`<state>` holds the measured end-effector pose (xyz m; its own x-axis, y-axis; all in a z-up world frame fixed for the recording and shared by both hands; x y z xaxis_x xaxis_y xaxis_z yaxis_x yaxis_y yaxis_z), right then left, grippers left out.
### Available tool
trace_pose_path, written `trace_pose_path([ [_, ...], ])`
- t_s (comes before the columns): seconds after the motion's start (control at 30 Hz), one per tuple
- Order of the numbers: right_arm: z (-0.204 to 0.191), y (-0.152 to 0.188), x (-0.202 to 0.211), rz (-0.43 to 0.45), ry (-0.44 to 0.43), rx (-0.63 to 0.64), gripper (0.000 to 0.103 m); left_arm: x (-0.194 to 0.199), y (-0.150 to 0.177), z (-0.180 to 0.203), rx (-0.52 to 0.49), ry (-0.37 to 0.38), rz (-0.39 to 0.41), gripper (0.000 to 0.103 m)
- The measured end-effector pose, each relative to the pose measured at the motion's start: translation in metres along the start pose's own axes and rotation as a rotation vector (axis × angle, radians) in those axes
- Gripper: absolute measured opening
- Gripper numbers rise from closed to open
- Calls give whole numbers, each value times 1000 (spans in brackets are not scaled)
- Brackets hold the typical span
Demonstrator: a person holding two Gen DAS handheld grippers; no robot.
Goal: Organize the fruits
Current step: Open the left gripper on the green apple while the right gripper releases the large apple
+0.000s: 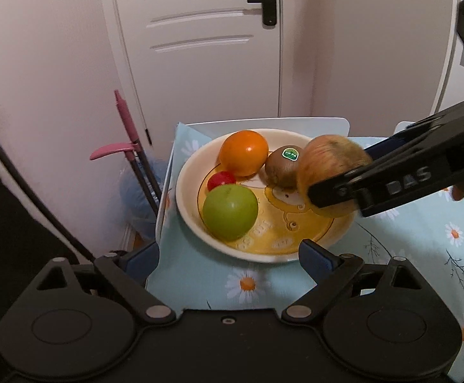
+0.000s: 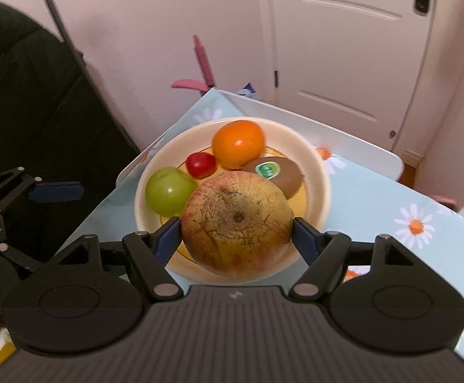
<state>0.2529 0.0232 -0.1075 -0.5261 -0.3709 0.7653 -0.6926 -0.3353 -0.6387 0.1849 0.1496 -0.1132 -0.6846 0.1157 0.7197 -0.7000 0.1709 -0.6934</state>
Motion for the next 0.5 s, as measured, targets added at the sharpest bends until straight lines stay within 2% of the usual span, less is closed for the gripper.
trace_pose_path([
  [0.4, -16, 3, -28, -5, -49, 101, 91, 9, 14, -3, 43, -35, -2, 97],
  [0.5, -17, -1, -18, 48, -56, 99, 103, 9, 16, -4, 50, -35, -4, 97],
])
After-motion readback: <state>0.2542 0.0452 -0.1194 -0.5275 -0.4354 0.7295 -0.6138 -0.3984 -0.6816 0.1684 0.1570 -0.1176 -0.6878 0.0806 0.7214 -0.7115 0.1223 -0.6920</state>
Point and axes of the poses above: each gripper's, at about its wrist camera, not at the fingertips, and x roughly against the way its jaws point, z to its right, y to its underside, the point moved 6 cm from there along -x, roughly the way its jaws point, and after that the axes turned 4 degrees about y, right-handed, at the moved point
